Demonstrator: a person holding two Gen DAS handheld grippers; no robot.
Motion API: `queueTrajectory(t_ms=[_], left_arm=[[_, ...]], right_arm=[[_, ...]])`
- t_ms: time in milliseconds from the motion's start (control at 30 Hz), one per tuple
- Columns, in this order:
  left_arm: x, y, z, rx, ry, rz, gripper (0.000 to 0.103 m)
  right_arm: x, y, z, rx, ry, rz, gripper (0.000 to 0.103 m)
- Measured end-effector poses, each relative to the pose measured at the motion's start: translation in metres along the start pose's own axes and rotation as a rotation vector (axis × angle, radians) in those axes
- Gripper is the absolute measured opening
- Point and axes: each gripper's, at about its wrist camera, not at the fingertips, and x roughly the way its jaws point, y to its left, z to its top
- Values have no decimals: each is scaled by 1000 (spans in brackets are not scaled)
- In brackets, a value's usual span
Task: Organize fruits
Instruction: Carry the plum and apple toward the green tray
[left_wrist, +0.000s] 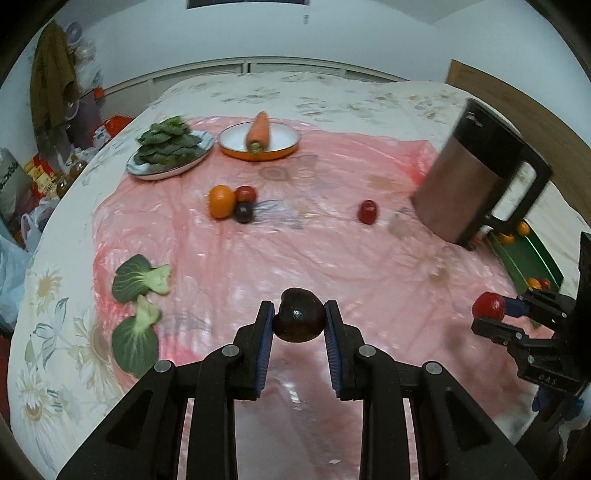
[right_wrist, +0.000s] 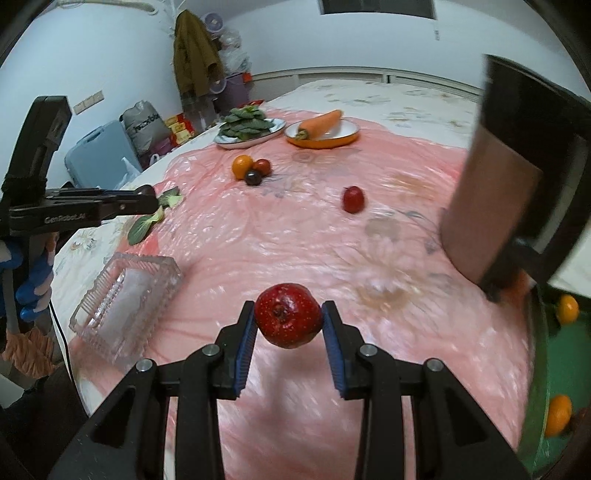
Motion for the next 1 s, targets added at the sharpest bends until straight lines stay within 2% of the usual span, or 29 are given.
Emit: queueTrajectory(t_ms=[233, 667, 1000], left_arm=[[-1, -62, -1, 65, 2, -56, 23], [29, -203, -5, 189, 67, -219, 23], [59, -314, 18, 320, 94, -309, 23]], right_arm=[[-47, -46, -28, 71, -42, -77, 39], [-126, -181, -104, 292, -104, -272, 39], [-161, -262, -136, 387, -143, -392, 39]])
